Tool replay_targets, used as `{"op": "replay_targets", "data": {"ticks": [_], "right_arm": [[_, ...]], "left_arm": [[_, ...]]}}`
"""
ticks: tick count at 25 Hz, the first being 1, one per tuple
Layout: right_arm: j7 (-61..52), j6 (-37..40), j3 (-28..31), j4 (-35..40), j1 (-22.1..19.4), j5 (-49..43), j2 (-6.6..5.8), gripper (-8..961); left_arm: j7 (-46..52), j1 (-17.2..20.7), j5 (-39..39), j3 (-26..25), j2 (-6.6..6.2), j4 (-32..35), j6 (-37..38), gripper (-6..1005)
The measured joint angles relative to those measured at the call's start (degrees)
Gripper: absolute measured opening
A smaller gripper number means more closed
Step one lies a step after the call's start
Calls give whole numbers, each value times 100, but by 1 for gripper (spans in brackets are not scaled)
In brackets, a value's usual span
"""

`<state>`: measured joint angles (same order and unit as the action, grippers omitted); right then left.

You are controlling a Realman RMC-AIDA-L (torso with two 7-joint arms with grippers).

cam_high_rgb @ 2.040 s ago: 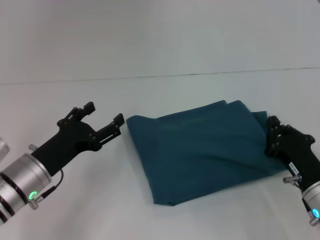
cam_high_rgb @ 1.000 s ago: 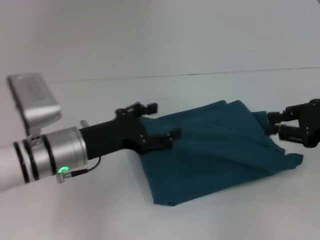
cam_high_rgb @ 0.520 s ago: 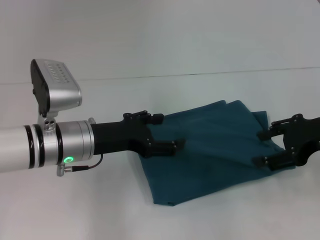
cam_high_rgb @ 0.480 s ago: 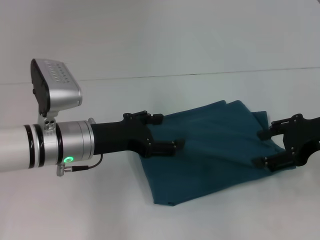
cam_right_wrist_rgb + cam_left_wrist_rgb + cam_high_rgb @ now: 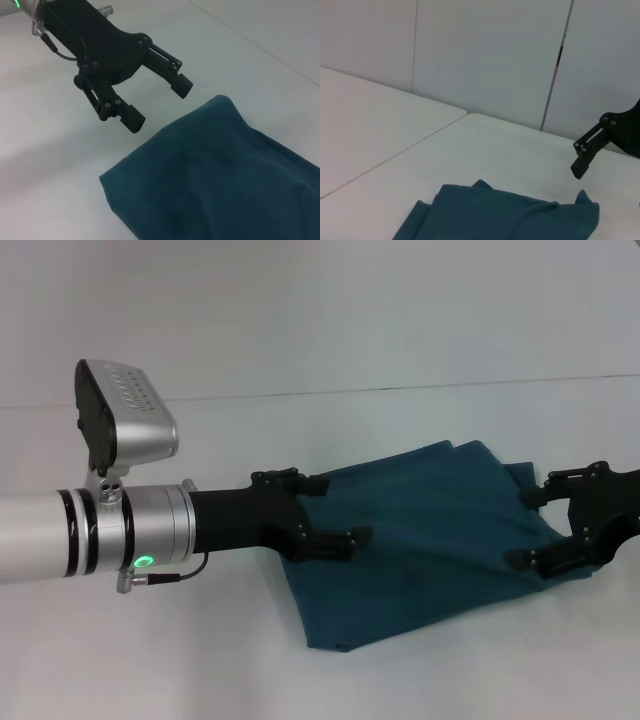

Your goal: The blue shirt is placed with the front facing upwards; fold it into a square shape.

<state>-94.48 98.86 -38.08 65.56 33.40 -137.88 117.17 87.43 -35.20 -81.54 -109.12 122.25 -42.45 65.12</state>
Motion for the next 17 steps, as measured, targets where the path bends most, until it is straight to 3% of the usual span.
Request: {"op": "replay_targets", "data": {"ticks": [17], "right_arm": [[63, -112, 17, 10, -23, 20, 95, 940]], "left_arm": [[-1, -44, 130, 38, 35, -3, -59, 932]]}}
